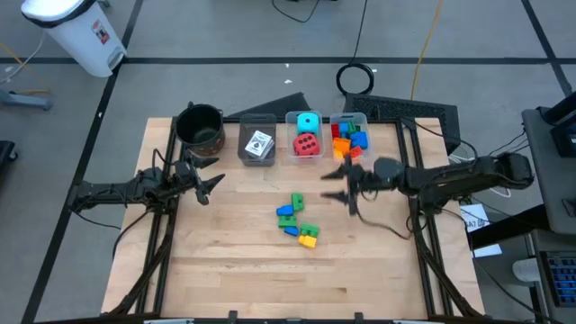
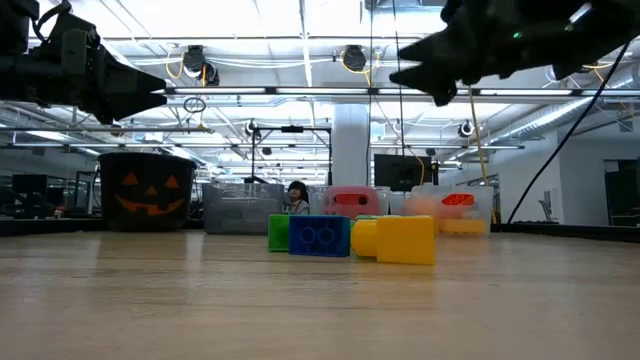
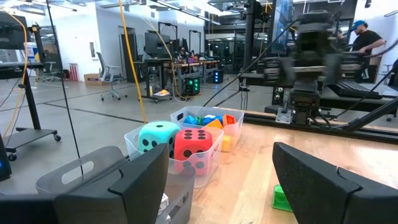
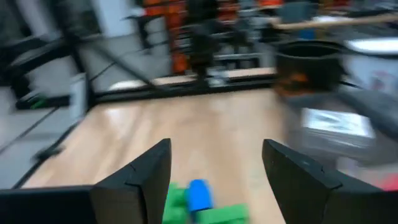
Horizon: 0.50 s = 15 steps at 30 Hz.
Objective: Pick & Place Toys
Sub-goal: Put the yellow one stud game piece into the right transparent bin
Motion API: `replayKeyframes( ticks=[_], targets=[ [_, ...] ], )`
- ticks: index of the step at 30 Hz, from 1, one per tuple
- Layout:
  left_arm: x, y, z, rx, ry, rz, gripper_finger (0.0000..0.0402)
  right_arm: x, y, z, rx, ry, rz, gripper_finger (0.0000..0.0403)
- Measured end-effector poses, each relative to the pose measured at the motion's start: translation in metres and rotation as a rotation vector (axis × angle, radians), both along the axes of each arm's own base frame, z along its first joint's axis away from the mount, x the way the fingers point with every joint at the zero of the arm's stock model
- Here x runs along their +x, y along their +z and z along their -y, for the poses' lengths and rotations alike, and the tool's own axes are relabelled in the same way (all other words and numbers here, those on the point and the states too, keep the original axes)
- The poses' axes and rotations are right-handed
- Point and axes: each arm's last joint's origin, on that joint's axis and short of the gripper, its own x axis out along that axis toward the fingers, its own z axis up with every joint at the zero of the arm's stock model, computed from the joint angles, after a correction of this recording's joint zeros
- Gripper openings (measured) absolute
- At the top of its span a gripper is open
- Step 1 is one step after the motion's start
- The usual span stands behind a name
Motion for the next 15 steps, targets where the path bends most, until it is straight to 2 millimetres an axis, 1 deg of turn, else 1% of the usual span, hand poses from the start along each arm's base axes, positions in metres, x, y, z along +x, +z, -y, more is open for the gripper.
replayKeyframes(
  ticks=[2, 7, 11, 13, 15],
  targets=[
    [0.0, 0.0, 0.0, 0.0, 0.0, 0.0, 0.0292, 0.003, -0.003, -0.018, -0.044, 0.054, -0.008, 0.0232],
    [0.0, 0.0, 0.0, 0.0, 0.0, 0.0, 0.0292, 0.013, -0.014, -0.059, -0.097, 0.067, -0.065, 0.0277],
    [0.0, 0.0, 0.0, 0.0, 0.0, 0.0, 0.0292, 0.031, -0.022, -0.083, -0.076, 0.073, -0.176, 0.0304],
    [0.0, 0.0, 0.0, 0.0, 0.0, 0.0, 0.0292, 0.042, -0.026, -0.093, -0.061, 0.091, -0.238, 0.0307],
    [0.0, 0.0, 0.0, 0.0, 0.0, 0.0, 0.0292, 0.052, -0.036, -0.102, -0.061, 0.122, -0.309, 0.0306]
  ],
)
